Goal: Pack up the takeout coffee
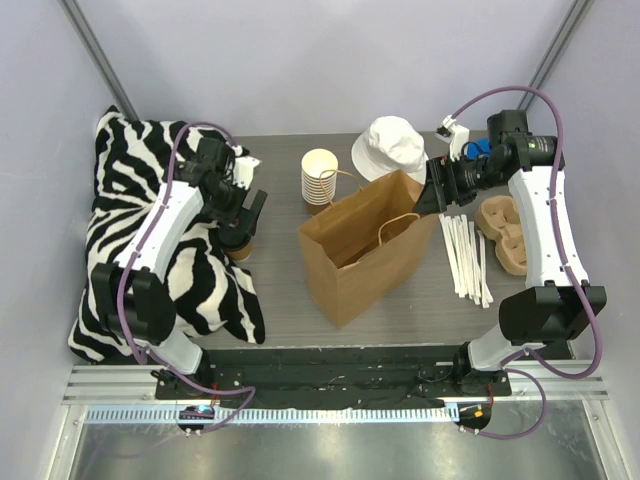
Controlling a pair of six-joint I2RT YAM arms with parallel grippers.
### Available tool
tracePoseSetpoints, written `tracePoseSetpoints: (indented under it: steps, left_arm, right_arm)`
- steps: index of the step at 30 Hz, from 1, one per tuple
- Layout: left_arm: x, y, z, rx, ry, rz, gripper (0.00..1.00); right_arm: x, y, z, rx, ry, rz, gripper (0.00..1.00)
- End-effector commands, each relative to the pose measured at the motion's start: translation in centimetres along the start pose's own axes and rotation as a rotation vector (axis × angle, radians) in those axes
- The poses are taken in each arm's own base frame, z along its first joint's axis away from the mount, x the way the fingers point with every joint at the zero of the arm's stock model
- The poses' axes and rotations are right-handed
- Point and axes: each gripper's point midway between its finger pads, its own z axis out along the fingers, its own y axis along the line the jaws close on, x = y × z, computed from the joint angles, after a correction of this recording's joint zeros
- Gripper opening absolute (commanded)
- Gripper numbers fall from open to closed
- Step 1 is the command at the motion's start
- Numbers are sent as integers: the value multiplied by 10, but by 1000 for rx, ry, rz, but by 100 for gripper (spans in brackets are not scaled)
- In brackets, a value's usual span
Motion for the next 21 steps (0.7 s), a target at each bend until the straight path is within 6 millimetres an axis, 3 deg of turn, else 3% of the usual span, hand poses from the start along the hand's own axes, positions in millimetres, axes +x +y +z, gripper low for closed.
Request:
tracePoseSetpoints:
  steps: [1, 13, 21]
  left_arm:
    - [-20, 21, -7, -27, -42, 78, 100]
    - [-7, 40, 26, -29, 45, 111, 100]
    - [5, 37, 38, 11, 76, 103, 100]
  right_arm:
    - [-10, 9, -11, 14, -46, -38, 82]
    - [-5, 9, -9, 5, -33, -32, 83]
    - [-4, 7, -7, 4, -25, -25, 83]
